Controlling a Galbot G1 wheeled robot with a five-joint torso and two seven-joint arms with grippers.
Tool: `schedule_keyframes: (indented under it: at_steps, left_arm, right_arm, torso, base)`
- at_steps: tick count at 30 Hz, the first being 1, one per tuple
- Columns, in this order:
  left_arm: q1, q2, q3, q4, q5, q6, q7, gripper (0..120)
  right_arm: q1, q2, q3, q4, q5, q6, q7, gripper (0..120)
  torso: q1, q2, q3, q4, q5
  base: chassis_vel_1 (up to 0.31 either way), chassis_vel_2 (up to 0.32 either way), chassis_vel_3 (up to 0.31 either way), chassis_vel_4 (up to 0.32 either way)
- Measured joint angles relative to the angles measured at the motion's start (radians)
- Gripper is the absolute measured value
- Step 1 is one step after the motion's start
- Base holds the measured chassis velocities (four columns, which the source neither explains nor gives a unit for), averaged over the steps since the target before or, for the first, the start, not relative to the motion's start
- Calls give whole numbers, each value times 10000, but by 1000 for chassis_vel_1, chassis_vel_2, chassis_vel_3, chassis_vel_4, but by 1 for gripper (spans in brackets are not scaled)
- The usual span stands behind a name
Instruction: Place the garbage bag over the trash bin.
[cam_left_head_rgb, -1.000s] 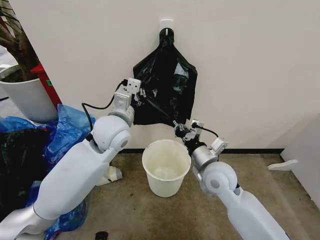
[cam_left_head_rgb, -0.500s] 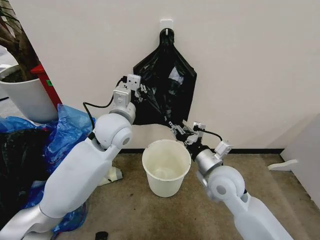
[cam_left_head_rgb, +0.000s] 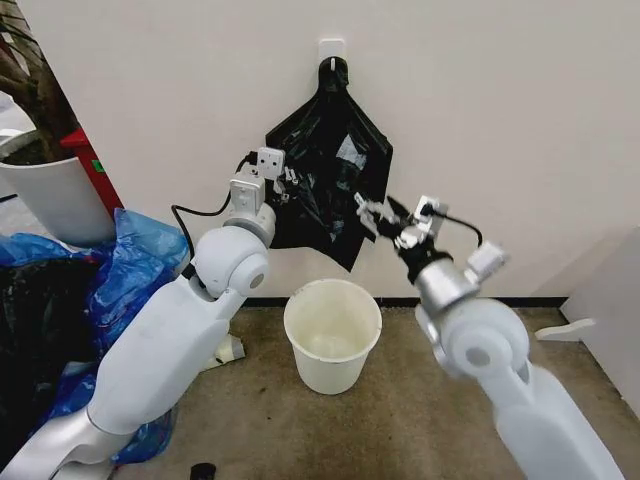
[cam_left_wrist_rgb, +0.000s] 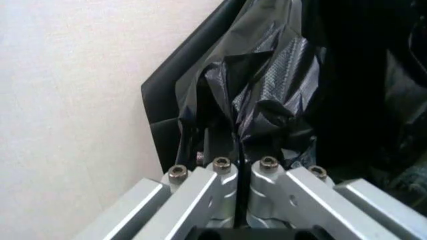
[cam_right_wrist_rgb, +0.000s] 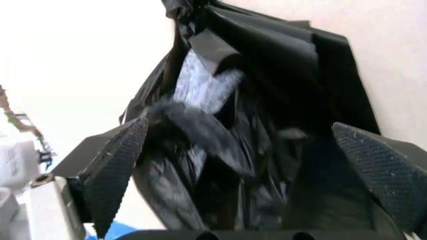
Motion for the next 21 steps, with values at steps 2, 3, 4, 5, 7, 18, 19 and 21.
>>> schedule_keyframes:
  at_steps: [2,3,4,5,7,18,19,21]
  left_arm:
    - [0,1,3,0,-2,-3,3,0]
    - [0,1,10,0,-5,-4,11,0]
    - [-9,2,13,15,-7,-12,24,0]
    - [-17,4,13,27,-8,-16,29,0]
    - [-22,14,13,41,-8,-30,38,0]
    - [23,129,4,-124,-25,-63,60,0]
    - [24,138,4,-135,-28,-65,65,0]
    - [25,149,-3,-162,-31,-83,80,0]
  right_arm:
    - [134,75,-86,-52,7,-17,101,100]
    - [349,193,-230,-123,39,-32,254,100]
    - [691,372,-478,-209,152,-57,471,100]
    - [837,447,-598,-241,210,-75,574,100]
    - [1109,581,-786,-329,268,-89,756,100]
    - [2079,1491,-1448,-1249,121,-165,2022,100]
    - [2099,1528,-1459,-1315,77,-151,2053,100]
    - [2145,1577,-1468,-1452,6,-91,2111,98]
  torso:
    - [0,0,0,-1,1]
    - [0,0,0,0,1]
    - [0,0,0,-1,-1]
    - [0,0,0,-1,-1]
    - [0,0,0,-3,-2]
    - [0,0,0,-1,-1]
    - [0,0,0,-2,-2]
    - [0,0,0,-3,-1]
  base:
    - [0,0,0,0]
    - [0,0,0,0]
    - [0,0,0,0]
    - [0,0,0,0]
    - [0,0,0,0]
    - [0,0,0,0]
    - [0,0,0,0]
    - [0,0,0,0]
